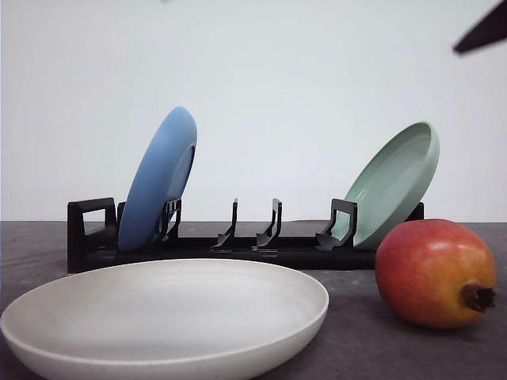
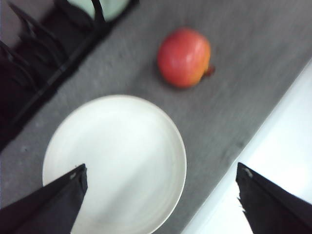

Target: Place pomegranate in white plate

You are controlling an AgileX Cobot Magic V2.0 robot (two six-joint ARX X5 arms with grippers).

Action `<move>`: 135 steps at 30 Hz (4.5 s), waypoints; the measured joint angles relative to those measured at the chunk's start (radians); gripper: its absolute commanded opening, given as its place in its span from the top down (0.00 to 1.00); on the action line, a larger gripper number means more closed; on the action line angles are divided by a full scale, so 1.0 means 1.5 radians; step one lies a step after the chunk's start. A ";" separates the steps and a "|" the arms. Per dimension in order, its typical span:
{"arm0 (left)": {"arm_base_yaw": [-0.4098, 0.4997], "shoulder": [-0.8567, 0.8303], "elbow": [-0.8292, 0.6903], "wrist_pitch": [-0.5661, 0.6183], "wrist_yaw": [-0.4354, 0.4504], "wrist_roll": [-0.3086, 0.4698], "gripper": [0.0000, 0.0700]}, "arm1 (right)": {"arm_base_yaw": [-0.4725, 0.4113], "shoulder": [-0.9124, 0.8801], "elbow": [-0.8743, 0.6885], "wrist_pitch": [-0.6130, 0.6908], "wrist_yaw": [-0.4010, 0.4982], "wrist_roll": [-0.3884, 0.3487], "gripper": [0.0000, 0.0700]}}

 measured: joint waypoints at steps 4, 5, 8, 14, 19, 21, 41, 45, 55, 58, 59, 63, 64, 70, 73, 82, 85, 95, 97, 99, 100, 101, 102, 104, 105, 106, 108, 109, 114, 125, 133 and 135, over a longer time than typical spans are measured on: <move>0.000 -0.090 -0.005 0.002 -0.002 -0.014 0.15 | 0.014 0.050 0.000 -0.026 0.047 -0.003 0.12; 0.000 -0.111 -0.013 0.003 -0.006 -0.019 0.15 | 0.017 0.061 0.000 -0.030 0.057 -0.003 0.08; 0.000 -0.172 -0.053 0.009 -0.021 -0.031 0.15 | 0.024 0.096 0.000 -0.035 0.086 -0.003 0.01; 0.000 -0.291 -0.170 0.053 -0.032 -0.058 0.15 | 0.038 0.168 0.000 -0.035 0.144 -0.002 0.00; 0.000 -0.375 -0.239 0.060 -0.033 -0.080 0.16 | 0.051 0.235 0.000 -0.034 0.167 -0.001 0.00; 0.000 -0.403 -0.250 0.058 -0.032 -0.088 0.16 | 0.057 0.264 0.000 -0.029 0.176 0.001 0.00; 0.000 -0.501 -0.252 -0.016 -0.033 -0.113 0.16 | 0.106 0.436 0.001 0.020 0.217 0.019 0.35; 0.000 -0.501 -0.252 -0.016 -0.033 -0.113 0.16 | 0.107 0.436 0.013 0.002 0.222 0.023 0.37; 0.000 -0.501 -0.252 -0.016 -0.033 -0.113 0.16 | 0.232 0.458 0.196 -0.066 0.228 0.057 0.37; 0.000 -0.501 -0.252 -0.016 -0.033 -0.113 0.16 | 0.288 0.491 0.215 -0.040 0.228 0.069 0.37; 0.000 -0.501 -0.252 -0.016 -0.033 -0.113 0.16 | 0.306 0.504 0.218 -0.027 0.228 0.074 0.37; 0.000 -0.501 -0.252 -0.016 -0.033 -0.113 0.16 | 0.357 0.553 0.219 0.030 0.228 0.087 0.37; 0.000 -0.501 -0.252 -0.016 -0.033 -0.113 0.16 | 0.367 0.562 0.219 0.042 0.228 0.089 0.37; 0.000 -0.501 -0.252 -0.016 -0.033 -0.113 0.16 | 0.405 0.606 0.219 0.099 0.242 0.092 0.37; 0.000 -0.501 -0.252 -0.016 -0.033 -0.113 0.16 | 0.414 0.613 0.219 0.101 0.251 0.093 0.37; 0.000 -0.501 -0.252 -0.015 -0.033 -0.113 0.16 | 0.420 0.614 0.219 0.096 0.264 0.093 0.13; 0.000 -0.501 -0.252 -0.015 -0.033 -0.113 0.16 | 0.420 0.614 0.219 0.095 0.263 0.093 0.00; 0.000 -0.501 -0.252 -0.016 -0.033 -0.113 0.16 | 0.419 0.609 0.226 0.090 0.261 0.096 0.00; 0.000 -0.501 -0.252 -0.015 -0.033 -0.113 0.16 | 0.416 0.591 0.227 0.088 0.261 0.096 0.00; 0.000 -0.501 -0.252 -0.015 -0.033 -0.114 0.16 | 0.411 0.561 0.227 0.082 0.261 0.095 0.00; 0.000 -0.501 -0.252 -0.015 -0.033 -0.115 0.16 | 0.408 0.540 0.227 0.073 0.261 0.093 0.00; 0.000 -0.501 -0.252 -0.015 -0.033 -0.115 0.16 | 0.405 0.517 0.227 0.061 0.262 0.089 0.00; 0.000 -0.501 -0.252 -0.015 -0.033 -0.115 0.16 | 0.403 0.495 0.228 0.048 0.263 0.086 0.00; 0.000 -0.501 -0.252 -0.015 -0.033 -0.115 0.16 | 0.395 0.447 0.233 0.015 0.277 0.076 0.00; 0.000 -0.501 -0.252 -0.016 -0.033 -0.115 0.16 | 0.392 0.425 0.234 -0.001 0.288 0.070 0.00; 0.000 -0.501 -0.252 -0.016 -0.033 -0.115 0.16 | 0.389 0.402 0.234 -0.020 0.300 0.064 0.00; 0.000 -0.501 -0.252 -0.015 -0.033 -0.116 0.16 | 0.383 0.356 0.234 -0.057 0.328 0.056 0.00; 0.000 -0.501 -0.252 -0.015 -0.033 -0.116 0.16 | 0.380 0.332 0.234 -0.072 0.343 0.055 0.00; 0.000 -0.501 -0.252 -0.014 -0.033 -0.126 0.16 | 0.371 0.205 0.234 -0.115 0.383 0.050 0.00; 0.000 -0.501 -0.252 0.084 -0.035 -0.126 0.16 | 0.372 -0.146 0.037 -0.023 0.445 0.075 0.00; 0.000 -0.501 -0.252 0.105 -0.065 -0.081 0.16 | 0.372 -0.358 -0.103 0.113 0.487 0.107 0.00; 0.000 -0.501 -0.252 0.105 -0.067 -0.077 0.16 | 0.372 -0.370 -0.109 0.111 0.488 0.108 0.00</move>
